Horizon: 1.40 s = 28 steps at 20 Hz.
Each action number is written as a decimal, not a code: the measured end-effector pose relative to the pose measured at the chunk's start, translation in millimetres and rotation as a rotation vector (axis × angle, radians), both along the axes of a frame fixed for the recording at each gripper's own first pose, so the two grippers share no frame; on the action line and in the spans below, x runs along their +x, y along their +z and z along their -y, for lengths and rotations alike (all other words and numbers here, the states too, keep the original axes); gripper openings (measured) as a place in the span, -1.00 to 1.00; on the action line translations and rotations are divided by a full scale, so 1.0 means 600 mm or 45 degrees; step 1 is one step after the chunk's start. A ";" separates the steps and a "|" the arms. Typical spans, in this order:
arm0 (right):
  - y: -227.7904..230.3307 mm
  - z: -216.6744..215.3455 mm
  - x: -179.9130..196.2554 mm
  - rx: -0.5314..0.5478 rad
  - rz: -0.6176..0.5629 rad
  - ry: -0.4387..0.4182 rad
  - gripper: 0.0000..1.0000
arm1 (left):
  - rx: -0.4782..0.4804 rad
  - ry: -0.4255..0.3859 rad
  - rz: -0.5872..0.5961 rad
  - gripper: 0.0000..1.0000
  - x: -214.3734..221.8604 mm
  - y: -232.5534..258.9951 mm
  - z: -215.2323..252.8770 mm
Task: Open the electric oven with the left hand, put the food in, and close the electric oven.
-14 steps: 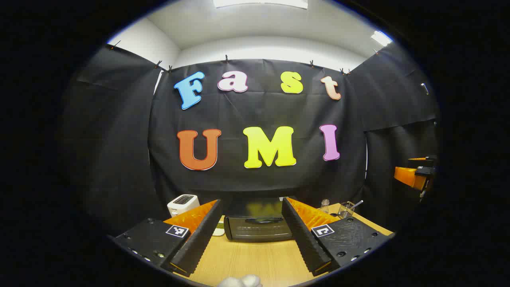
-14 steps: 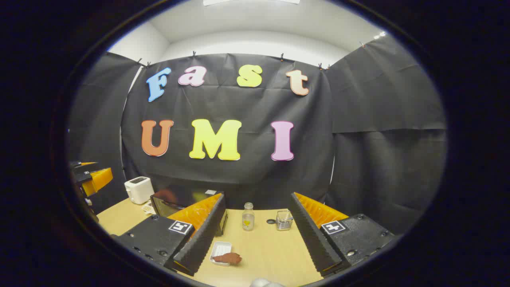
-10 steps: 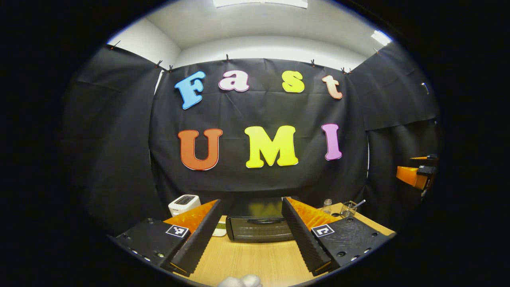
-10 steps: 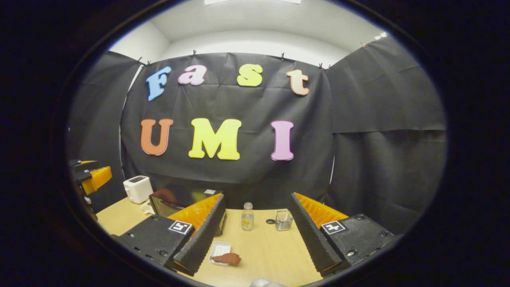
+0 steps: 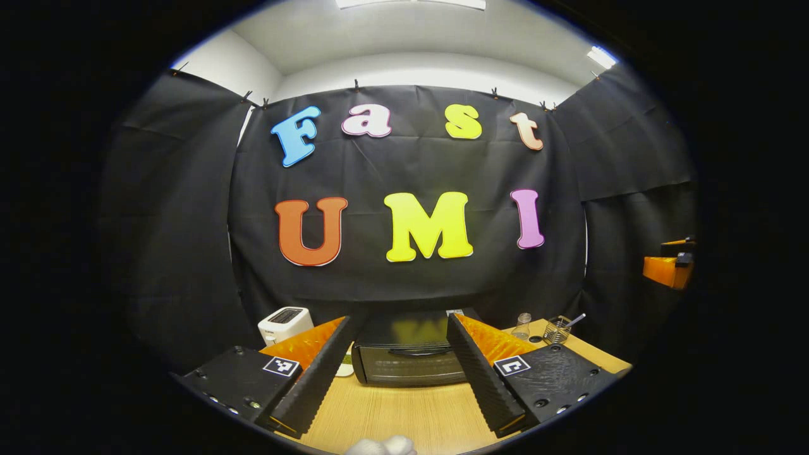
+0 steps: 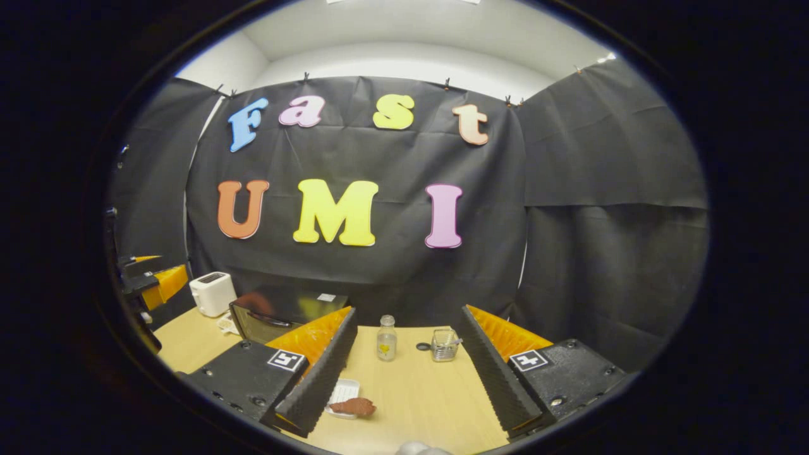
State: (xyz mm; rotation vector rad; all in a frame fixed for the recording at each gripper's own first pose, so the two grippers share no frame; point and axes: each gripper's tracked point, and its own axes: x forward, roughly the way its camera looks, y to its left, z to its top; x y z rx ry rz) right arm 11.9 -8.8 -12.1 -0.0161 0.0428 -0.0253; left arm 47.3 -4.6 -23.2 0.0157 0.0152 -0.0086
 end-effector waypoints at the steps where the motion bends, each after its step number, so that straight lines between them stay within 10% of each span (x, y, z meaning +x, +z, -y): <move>1: 0.002 0.000 -0.001 0.003 -0.002 -0.003 1.00 | 0.000 -0.004 0.001 0.92 0.013 -0.003 0.002; 16: -0.044 0.040 -0.030 -0.032 -0.127 -0.147 1.00 | 0.016 -0.077 -0.140 0.93 0.265 -0.172 0.063; 28: -0.054 0.048 -0.049 -0.048 -0.165 -0.184 1.00 | 0.071 -0.072 -0.323 0.92 0.307 -0.295 0.067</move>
